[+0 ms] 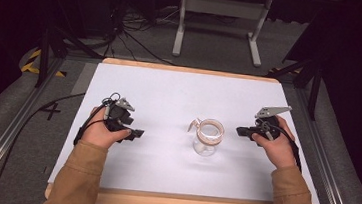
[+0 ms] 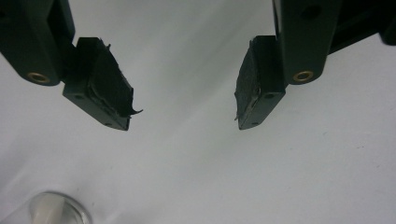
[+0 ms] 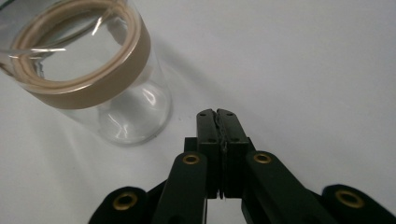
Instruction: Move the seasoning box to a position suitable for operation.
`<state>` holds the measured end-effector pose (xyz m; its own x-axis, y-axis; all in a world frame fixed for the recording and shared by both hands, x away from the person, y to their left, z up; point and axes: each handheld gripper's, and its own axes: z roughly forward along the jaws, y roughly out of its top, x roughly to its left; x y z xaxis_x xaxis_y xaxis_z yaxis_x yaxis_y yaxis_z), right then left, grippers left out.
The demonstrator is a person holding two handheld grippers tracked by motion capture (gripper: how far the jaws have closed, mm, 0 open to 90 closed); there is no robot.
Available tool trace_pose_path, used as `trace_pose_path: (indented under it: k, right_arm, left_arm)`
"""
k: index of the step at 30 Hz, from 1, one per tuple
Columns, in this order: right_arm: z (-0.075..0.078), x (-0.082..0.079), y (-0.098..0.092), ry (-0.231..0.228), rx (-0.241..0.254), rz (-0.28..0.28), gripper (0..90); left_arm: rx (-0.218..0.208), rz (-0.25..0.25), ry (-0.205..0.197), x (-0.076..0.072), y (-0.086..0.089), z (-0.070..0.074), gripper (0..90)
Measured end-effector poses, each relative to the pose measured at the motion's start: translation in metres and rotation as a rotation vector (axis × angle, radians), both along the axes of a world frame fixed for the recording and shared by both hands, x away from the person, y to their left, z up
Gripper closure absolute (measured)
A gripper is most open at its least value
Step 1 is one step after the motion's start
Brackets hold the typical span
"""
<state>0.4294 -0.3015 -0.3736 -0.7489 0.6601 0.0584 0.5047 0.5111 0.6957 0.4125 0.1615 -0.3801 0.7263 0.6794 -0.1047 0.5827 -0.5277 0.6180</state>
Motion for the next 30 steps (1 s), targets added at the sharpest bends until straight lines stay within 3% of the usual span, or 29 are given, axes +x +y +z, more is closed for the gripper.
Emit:
trace_pose_path:
  k: [8, 13, 17, 21, 30]
  right_arm:
    - [-0.001, 0.002, 0.006, 0.003, 0.059, 0.042, 90.0]
    - [-0.003, 0.003, 0.012, -0.014, 0.065, 0.067, 90.0]
    - [-0.008, 0.005, 0.018, -0.012, 0.076, 0.089, 90.0]
    - [-0.014, 0.011, 0.025, -0.001, 0.098, 0.123, 90.0]
    - [-0.024, 0.023, 0.038, 0.030, 0.097, 0.156, 90.0]
  left_arm:
    - [-0.016, -0.010, -0.013, -0.006, 0.001, 0.006, 37.9]
    - [-0.038, -0.007, -0.022, -0.009, 0.002, 0.008, 38.1]
    - [-0.032, -0.013, -0.026, -0.011, 0.003, 0.009, 38.1]
    - [-0.047, 0.005, -0.023, -0.016, 0.009, 0.008, 38.2]
    - [-0.048, 0.050, -0.022, -0.027, 0.023, 0.008, 38.2]
